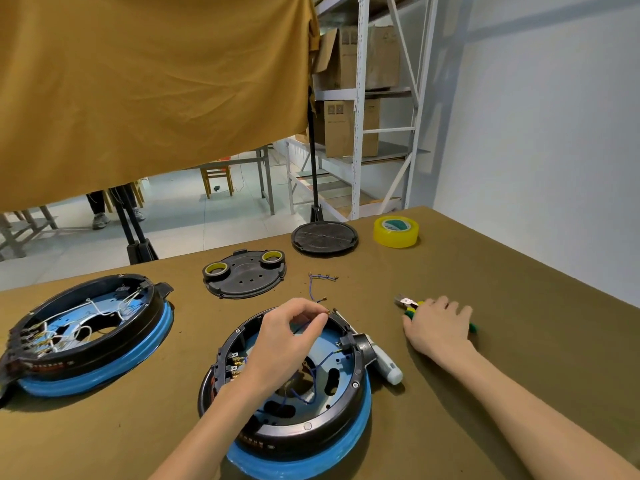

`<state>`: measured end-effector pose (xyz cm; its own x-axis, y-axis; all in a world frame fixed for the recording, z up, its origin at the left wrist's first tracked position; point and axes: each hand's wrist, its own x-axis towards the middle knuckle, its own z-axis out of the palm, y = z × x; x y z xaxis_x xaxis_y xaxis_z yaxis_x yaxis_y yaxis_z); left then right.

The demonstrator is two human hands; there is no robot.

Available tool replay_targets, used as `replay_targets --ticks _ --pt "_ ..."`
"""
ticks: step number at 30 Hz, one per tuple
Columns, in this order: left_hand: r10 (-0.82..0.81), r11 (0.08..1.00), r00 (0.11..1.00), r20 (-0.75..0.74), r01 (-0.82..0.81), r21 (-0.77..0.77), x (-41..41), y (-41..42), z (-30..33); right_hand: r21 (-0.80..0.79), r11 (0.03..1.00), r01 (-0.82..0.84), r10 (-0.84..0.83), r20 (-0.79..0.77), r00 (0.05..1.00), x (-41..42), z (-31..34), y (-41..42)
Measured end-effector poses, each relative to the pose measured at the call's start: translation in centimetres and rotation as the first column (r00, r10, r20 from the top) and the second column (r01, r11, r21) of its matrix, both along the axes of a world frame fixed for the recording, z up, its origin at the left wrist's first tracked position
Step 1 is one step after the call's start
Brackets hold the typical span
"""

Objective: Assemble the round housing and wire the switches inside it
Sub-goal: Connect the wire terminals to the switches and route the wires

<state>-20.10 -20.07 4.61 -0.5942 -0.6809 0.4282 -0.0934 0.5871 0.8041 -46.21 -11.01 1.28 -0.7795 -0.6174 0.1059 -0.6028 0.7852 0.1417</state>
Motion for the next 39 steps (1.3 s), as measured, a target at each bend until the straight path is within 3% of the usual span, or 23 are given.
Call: replay_targets --ticks 6,9,12,15,17,23,39 --pt "0.0 1.0 1.0 0.028 0.0 0.003 -1.8 0.2 1.2 -0.035 0.994 -0.1 0.099 -0.029 0.995 1.3 -0.3 1.2" --pt "0.035 0.996 0.999 0.006 -0.036 0.076 -2.7 -0.1 1.7 -0.213 0.964 -0.157 0.171 0.047 0.984 2.2 0.3 1.7" --pt "0.09 0.983 0.992 -0.088 -0.074 0.171 -3.0 -0.4 1.9 -0.608 0.772 -0.187 0.453 0.319 0.833 3.1 1.4 2.3" --pt "0.115 0.97 0.978 -0.176 -0.073 0.233 -2.9 -0.6 2.1 -0.774 0.581 -0.251 0.687 0.302 0.661 4.9 2.7 2.6" --pt "0.126 0.966 0.971 -0.205 -0.073 0.246 -2.7 -0.6 2.1 -0.782 0.535 -0.32 0.748 0.262 0.61 6.0 3.1 2.5" --pt "0.115 0.963 0.967 -0.229 -0.052 0.265 -2.3 -0.7 2.1 -0.664 0.488 -0.567 0.783 0.047 0.62 7.4 3.3 2.4" --pt "0.055 0.963 0.956 -0.29 0.026 0.267 -2.1 -0.7 2.0 -0.679 0.392 -0.62 0.78 -0.112 0.616 7.5 3.8 2.9"
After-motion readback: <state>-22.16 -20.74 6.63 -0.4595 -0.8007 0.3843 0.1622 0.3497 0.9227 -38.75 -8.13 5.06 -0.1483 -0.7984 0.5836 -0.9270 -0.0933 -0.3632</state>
